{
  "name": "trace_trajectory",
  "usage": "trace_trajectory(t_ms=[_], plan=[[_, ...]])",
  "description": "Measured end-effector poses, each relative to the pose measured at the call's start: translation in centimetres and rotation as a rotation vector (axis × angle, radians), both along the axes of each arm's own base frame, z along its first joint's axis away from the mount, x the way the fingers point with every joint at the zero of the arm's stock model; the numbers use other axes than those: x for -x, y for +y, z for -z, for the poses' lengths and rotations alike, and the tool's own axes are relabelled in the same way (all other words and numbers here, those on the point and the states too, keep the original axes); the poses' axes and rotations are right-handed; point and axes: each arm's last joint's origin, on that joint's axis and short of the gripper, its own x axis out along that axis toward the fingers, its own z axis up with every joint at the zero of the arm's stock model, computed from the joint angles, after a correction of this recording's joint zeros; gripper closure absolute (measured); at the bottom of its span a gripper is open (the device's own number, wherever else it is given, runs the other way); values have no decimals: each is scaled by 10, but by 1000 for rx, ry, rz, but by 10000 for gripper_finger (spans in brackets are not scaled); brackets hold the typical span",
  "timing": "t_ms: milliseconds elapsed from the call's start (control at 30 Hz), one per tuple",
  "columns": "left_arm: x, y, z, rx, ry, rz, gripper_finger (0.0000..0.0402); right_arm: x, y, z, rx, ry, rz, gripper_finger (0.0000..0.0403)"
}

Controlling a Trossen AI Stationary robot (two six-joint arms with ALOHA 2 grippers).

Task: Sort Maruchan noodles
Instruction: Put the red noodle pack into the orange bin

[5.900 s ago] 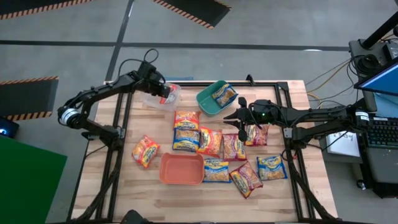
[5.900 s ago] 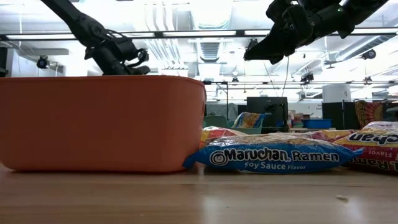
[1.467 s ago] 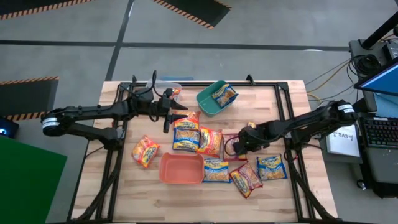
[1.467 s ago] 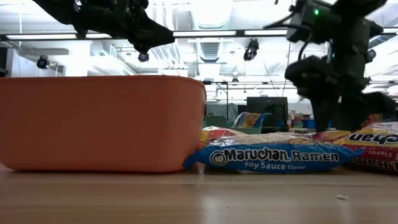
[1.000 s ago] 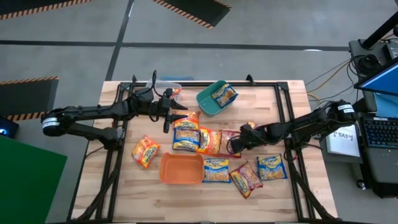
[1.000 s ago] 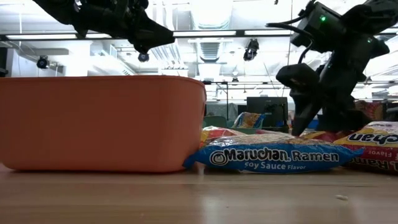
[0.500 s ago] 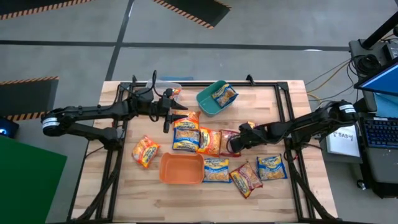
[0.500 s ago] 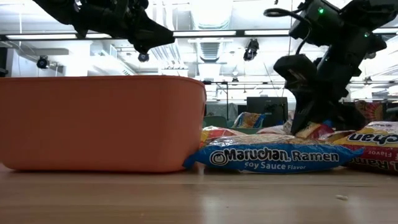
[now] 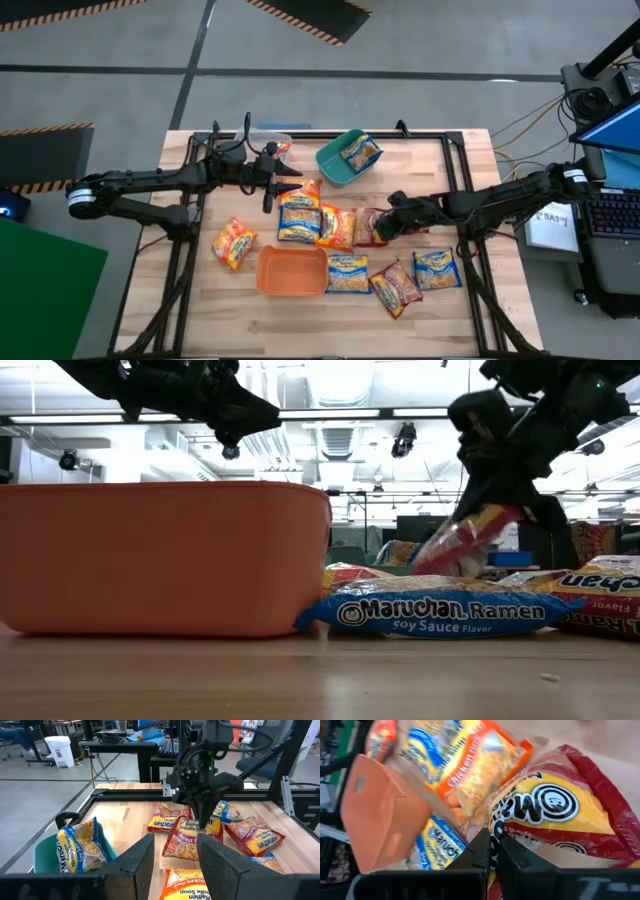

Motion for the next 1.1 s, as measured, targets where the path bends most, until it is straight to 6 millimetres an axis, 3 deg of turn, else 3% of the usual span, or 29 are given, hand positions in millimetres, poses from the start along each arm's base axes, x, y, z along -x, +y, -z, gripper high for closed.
trace_trajectory(t_ms=[367, 533, 733, 867, 1100], plan=[[-1, -7, 3, 126, 33, 7, 269, -13, 0, -23, 156, -261, -112, 394], [-2, -22, 9, 182, 111, 55, 269, -19, -5, -34, 137, -350, -134, 394], [0, -49, 13, 217, 203, 149, 269, -31, -4, -62, 194, -423, -203, 394], [9, -67, 16, 241, 288, 201, 270, -48, -2, -77, 208, -419, -267, 394], [29, -90, 14, 242, 374, 107, 284, -90, 3, -90, 210, -311, -363, 394]])
